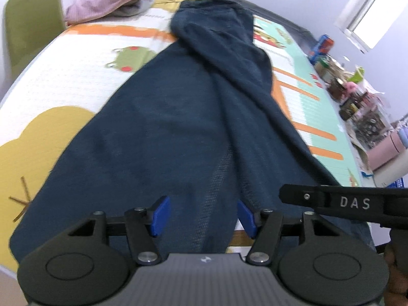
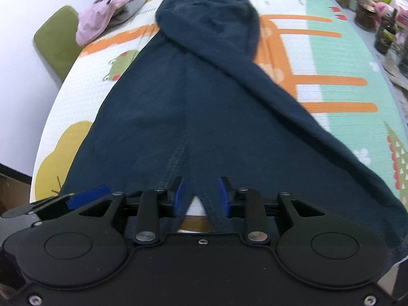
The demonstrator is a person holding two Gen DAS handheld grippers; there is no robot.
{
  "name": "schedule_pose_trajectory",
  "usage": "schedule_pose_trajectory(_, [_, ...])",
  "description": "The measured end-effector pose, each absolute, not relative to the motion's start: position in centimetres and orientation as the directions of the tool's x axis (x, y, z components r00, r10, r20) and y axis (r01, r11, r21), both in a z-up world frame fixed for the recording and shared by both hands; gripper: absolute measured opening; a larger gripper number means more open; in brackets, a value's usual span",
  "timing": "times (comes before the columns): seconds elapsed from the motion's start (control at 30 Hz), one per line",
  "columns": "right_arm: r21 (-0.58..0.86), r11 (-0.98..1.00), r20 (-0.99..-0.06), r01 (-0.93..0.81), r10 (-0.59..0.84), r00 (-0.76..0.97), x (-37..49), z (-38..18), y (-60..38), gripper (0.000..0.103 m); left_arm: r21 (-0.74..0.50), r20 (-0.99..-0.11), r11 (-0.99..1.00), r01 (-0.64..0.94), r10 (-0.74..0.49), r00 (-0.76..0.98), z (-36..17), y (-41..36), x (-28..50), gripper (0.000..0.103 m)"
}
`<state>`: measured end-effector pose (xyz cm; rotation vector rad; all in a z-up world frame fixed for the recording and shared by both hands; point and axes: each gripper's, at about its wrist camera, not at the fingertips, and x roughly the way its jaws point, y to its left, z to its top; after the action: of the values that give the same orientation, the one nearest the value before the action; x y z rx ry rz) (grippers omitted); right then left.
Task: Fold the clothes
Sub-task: 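Release the jeans and pull both open grippers back along the legs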
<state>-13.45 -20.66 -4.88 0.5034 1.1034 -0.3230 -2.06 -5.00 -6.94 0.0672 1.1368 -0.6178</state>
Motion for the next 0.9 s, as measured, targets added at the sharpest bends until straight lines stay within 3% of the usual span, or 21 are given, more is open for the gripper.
schedule_pose_trajectory(0.47, [0.159,0.845,-0.924,0.511,-0.055,0.378,-13.6,-6.5,-16.0,0.035,-0.192,-0.895,0.847,0.495,-0.358,0.267,-7.9,-0.6,-0.8,0.063])
schedule_pose_trajectory(0.9, [0.119,0.789,-0.919,0.603,-0.142,0.368,-14.5,-6.4,-13.9,0.042,-0.188,-0.891,0.790,0.584,-0.387,0.237,-7.1,0.8,0.5,0.067])
